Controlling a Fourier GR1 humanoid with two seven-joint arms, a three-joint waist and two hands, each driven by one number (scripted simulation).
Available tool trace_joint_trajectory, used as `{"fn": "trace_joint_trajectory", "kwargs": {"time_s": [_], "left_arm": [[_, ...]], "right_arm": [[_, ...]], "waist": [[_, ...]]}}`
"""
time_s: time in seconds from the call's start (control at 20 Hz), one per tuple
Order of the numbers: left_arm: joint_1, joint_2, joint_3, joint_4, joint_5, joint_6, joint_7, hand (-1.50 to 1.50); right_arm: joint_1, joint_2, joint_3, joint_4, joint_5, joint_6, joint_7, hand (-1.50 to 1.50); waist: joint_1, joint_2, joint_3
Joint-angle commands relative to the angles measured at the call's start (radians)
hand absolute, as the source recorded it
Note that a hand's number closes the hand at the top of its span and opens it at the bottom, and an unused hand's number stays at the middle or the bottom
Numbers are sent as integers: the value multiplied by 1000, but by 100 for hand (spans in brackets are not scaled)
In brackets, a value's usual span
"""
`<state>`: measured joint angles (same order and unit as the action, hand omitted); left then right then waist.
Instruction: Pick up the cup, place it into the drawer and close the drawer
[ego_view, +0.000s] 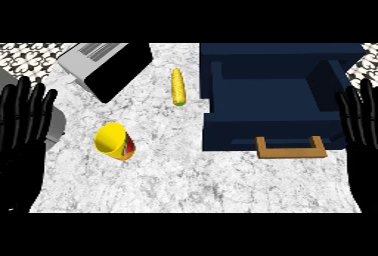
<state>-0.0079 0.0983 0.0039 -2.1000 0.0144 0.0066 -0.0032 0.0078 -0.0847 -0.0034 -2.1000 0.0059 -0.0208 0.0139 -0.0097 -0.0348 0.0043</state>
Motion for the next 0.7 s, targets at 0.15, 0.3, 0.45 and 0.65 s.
{"fn": "trace_joint_trajectory", "kwargs": {"time_s": [0.15,0.3,0.45,0.65], "left_arm": [[-61,18,-23,63,67,-89,-2,-150],[12,-87,-90,106,169,-76,64,-150],[30,-82,-54,101,209,-81,64,-150],[21,-39,32,160,283,-133,50,-150]], "right_arm": [[-9,7,6,14,32,1,-38,-150],[-28,-68,8,-3,18,60,65,-150],[-38,-65,-6,24,10,68,53,-150],[-35,-47,10,52,45,71,31,-150]], "waist": [[7,35,-4],[2,38,-6],[10,35,-5],[11,35,-4]]}}
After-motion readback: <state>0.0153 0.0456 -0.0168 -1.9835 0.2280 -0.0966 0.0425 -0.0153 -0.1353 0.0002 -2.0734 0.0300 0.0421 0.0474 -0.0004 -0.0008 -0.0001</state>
